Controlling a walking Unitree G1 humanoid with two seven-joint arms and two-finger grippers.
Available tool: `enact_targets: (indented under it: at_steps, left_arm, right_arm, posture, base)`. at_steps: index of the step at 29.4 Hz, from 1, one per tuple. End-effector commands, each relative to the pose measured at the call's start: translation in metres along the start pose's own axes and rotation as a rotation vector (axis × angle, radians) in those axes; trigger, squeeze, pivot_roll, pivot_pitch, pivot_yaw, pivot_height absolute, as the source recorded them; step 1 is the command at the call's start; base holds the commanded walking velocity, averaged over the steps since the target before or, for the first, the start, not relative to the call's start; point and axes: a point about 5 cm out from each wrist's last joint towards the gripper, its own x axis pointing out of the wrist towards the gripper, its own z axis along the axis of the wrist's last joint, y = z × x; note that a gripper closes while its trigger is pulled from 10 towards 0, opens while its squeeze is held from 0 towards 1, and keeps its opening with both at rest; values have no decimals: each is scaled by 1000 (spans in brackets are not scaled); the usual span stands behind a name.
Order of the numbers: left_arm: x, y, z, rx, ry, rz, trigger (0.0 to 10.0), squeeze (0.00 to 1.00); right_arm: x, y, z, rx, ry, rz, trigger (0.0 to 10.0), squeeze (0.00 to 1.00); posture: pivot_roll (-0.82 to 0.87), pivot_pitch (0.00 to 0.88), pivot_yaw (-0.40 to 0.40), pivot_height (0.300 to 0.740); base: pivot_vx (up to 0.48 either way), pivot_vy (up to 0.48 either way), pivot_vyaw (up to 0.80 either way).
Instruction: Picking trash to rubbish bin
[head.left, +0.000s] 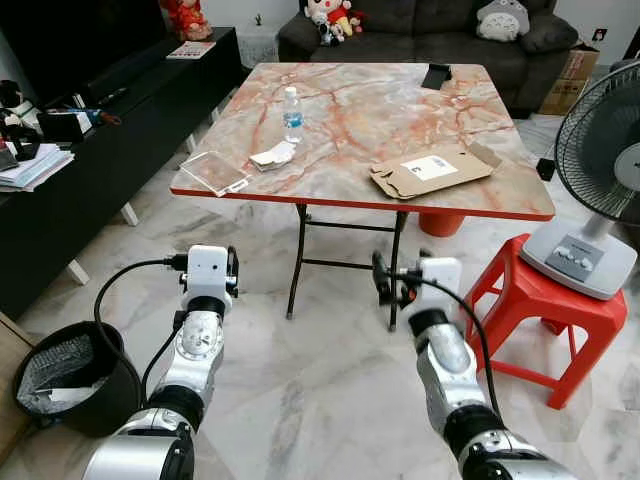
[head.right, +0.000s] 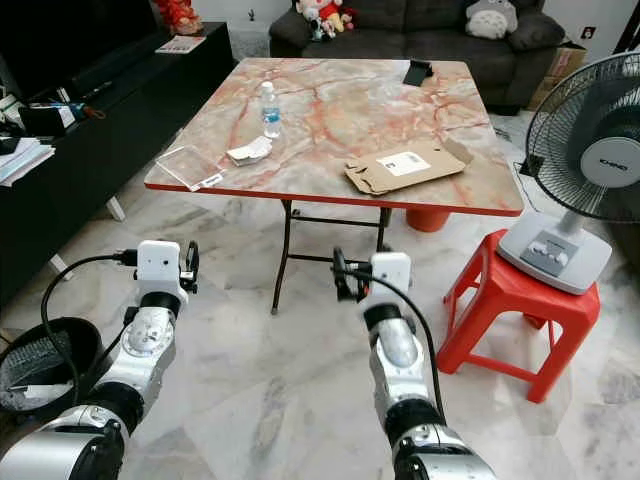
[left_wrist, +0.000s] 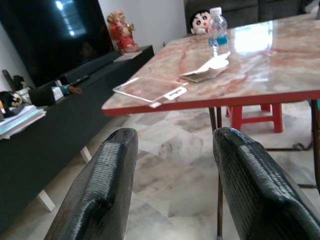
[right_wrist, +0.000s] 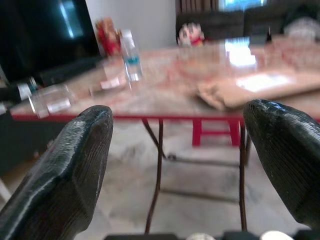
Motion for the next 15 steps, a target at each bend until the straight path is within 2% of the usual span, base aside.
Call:
enact_targets:
  at_steps: [1,5,11,15]
  left_arm:
    - [7,2,11,6,-51,17,10000,0]
    - [9,5,13,14,-54,27,10000,0]
    - [10,11,13,35,-54,40,10000,0]
    - [12,13,15,48,-64,33,10000,0]
  right_arm:
    - [6,8,10,-6,-49,36,10000,0]
    - [8,12,12,-26,-62,58,10000,0]
    - [8,15,11,-31,-54,64,10000,0]
    - [8,16,11,-3,-51,59,10000,0]
  posture:
    - [-74,0,28,740]
    - [-70,0,30,740]
    - [-63,0,33,740]
    - [-66,0,41,740]
  base:
    - [304,0,0]
    - [323,0,0]
    - [458,0,697]
    - [480,0,0]
